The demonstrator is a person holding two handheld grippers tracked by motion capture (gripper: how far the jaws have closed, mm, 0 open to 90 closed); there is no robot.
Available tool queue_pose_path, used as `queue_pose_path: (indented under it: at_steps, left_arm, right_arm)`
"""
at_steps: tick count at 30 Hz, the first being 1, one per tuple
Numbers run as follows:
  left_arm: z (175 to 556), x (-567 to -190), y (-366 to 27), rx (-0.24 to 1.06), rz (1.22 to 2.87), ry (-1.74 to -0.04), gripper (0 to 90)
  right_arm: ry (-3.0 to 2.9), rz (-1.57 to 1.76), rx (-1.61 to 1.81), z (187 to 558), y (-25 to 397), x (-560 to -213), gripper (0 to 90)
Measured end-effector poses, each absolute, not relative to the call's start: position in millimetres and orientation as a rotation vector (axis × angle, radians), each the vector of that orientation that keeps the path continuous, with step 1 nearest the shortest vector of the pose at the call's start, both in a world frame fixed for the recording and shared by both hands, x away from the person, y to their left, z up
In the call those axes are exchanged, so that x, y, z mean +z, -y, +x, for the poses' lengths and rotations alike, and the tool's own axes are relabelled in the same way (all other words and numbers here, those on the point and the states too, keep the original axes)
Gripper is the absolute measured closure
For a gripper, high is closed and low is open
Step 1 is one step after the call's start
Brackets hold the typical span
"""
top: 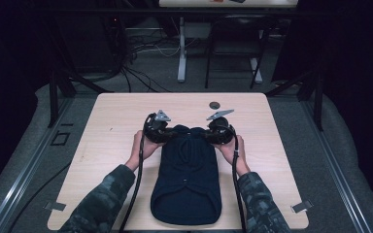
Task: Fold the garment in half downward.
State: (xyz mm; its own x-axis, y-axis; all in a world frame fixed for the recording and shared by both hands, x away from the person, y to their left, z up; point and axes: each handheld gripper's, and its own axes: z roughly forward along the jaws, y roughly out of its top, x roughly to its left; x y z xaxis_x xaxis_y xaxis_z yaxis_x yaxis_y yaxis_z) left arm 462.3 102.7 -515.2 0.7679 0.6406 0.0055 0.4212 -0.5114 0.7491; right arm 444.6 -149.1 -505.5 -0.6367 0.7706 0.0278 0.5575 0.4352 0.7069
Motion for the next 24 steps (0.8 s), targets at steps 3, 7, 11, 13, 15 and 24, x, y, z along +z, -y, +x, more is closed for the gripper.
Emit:
queue_pose_path:
  at_steps: [3,7,11,13,15,24]
  left_arm:
    - [459.8,-511.5,-104.0,0.364,2.167,-0.781,74.2]
    - [457.5,-507.5,-105.7,0.361,2.172,-0.768,74.2]
    - [456.4,-503.7,-105.7,0.367,2.163,-0.758,74.3]
    - [456.4,-501.6,-104.5,0.372,2.165,-0.751,74.3]
    - [456.5,-499.8,-104.0,0.377,2.168,-0.746,74.3]
    - [451.1,-490.5,-103.7,0.396,2.151,-0.722,74.3]
  right_arm:
    - [-2.382,1.123,1.019,441.1,149.6,-500.1,74.0]
    - [-2.378,1.102,1.025,438.3,149.5,-495.4,73.9]
    - [-2.368,1.085,1.026,435.8,149.8,-491.1,73.9]
    - [-2.367,1.072,1.014,434.8,150.0,-488.2,73.9]
    - [-2.349,1.056,1.008,433.3,148.7,-486.0,73.8]
    - [-2.333,1.024,1.0,428.5,150.3,-476.9,73.7]
